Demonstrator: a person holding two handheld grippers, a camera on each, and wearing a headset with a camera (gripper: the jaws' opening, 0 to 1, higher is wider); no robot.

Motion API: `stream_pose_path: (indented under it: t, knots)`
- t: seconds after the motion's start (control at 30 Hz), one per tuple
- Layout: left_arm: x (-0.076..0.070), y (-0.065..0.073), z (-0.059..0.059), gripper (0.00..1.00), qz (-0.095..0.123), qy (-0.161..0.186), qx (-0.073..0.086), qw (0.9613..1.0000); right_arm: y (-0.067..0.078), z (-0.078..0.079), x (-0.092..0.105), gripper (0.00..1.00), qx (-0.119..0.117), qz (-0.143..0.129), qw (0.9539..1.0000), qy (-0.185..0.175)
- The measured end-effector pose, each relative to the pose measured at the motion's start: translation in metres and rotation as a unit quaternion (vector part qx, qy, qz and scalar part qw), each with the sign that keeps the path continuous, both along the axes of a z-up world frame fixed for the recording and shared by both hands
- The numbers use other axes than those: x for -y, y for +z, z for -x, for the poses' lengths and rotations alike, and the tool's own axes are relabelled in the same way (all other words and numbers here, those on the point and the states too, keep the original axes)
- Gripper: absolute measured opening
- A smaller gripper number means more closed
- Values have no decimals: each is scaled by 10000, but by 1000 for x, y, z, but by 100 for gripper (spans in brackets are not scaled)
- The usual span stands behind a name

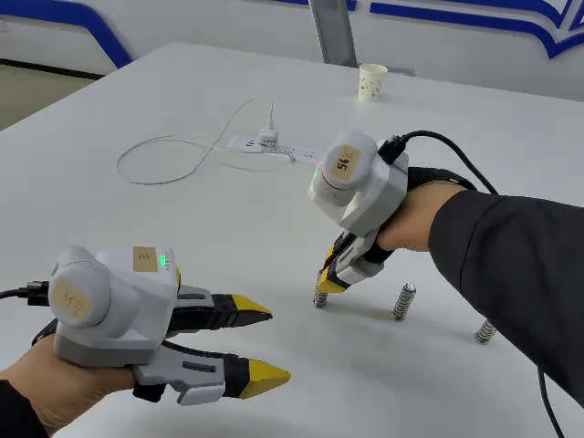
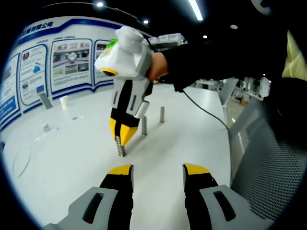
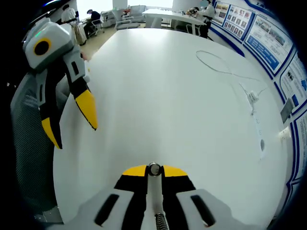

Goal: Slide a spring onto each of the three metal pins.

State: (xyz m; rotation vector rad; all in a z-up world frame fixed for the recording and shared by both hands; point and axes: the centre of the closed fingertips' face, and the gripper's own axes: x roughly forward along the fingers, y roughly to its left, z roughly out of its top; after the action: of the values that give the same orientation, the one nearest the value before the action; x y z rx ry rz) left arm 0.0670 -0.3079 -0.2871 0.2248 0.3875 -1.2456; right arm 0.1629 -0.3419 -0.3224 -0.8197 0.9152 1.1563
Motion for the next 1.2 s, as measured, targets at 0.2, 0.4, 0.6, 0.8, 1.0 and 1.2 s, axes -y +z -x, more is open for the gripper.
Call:
stream_pose_path:
  t: [0.2, 0.4, 0.6, 0.8, 1.0, 1.2]
  knots:
    - [0, 0, -1, 42, 2, 12, -1, 10000, -3, -1, 0, 12, -26, -18, 10000, -19]
    - [0, 2, -2, 42, 17, 35, 4, 10000, -5, -1, 0, 13, -16, -15, 10000, 12]
    - [-1, 2, -3, 42, 23, 60, 10, 10000, -2, -2, 1, 16, 18, -95, 10000, 1]
    - [-1, 3, -4, 42, 44, 86, 8, 10000, 5, -2, 6, 20, 5, -276, 9995, -130]
    - [0, 4, -6, 42, 65, 106, 8, 9999, 12, -1, 17, 22, 45, -379, 9989, -267]
    - [2, 6, -7, 43, 93, 117, 17, 9999, 23, 3, 29, 23, 152, -494, 9980, -365]
